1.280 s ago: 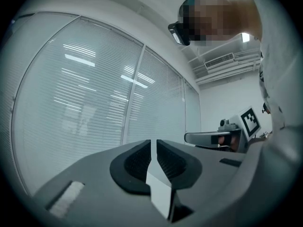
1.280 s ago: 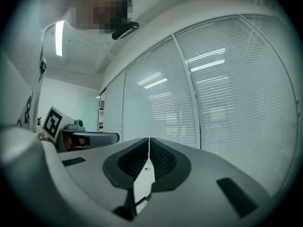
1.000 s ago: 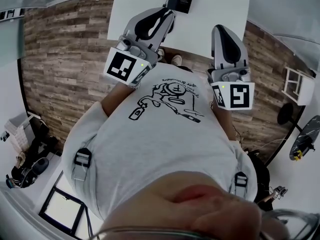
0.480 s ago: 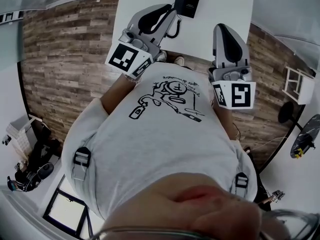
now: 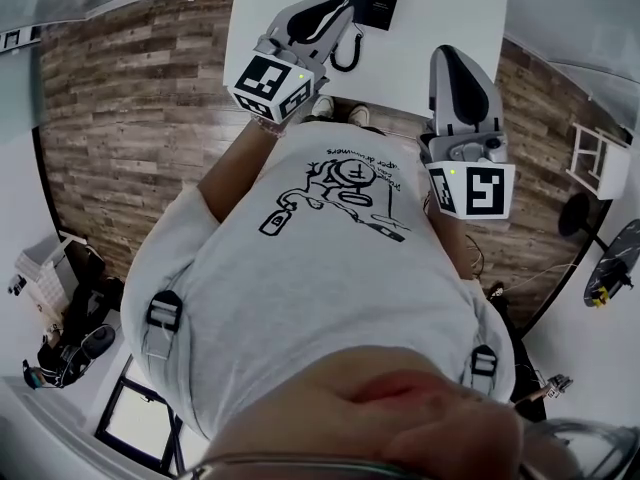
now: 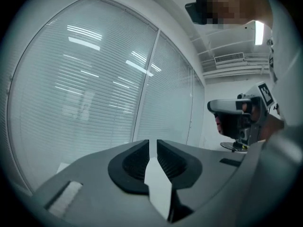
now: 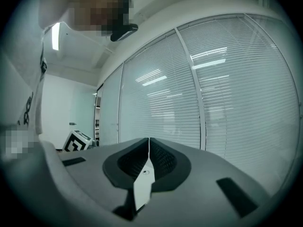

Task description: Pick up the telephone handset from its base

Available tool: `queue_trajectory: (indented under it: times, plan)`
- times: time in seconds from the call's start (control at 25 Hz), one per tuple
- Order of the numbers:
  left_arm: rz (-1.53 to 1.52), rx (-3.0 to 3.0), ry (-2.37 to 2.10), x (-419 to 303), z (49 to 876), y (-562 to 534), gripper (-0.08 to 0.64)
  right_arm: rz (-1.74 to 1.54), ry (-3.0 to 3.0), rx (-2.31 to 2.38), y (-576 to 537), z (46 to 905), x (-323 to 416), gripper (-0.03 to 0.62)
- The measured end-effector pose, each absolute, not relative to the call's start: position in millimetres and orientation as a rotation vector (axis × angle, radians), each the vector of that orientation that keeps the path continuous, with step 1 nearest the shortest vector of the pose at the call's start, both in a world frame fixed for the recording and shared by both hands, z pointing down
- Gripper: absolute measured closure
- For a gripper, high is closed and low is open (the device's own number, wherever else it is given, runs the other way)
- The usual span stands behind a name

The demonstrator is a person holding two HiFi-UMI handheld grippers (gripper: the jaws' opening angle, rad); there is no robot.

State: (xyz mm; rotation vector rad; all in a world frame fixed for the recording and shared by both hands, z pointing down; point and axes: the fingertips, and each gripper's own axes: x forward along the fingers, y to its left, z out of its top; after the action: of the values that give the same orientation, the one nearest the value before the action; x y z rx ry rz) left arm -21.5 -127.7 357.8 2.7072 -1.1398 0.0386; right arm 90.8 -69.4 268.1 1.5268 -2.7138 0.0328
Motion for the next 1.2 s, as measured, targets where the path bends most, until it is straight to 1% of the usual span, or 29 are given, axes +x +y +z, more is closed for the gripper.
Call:
queue_trajectory:
  times: [0.32,0.8,1.2]
  plan:
    - [0.2,2.626,-1.113,-24.7,439.5,-155.8,0.483,0.028,-2.697,1.53,-67.3,269.1,89.6,0.586]
    - [0.38,2.562,-1.09,-24.4,541.2,-197.8,0.472,0.001,-2.633,1.546,-56.3,268.9,85.6,0.586]
    - [0.446,2.463,-1.05,-18.9,614.2,-234.2,0.44,0.039,-2.595,1.581,-58.9,279.9,87.1,0.586]
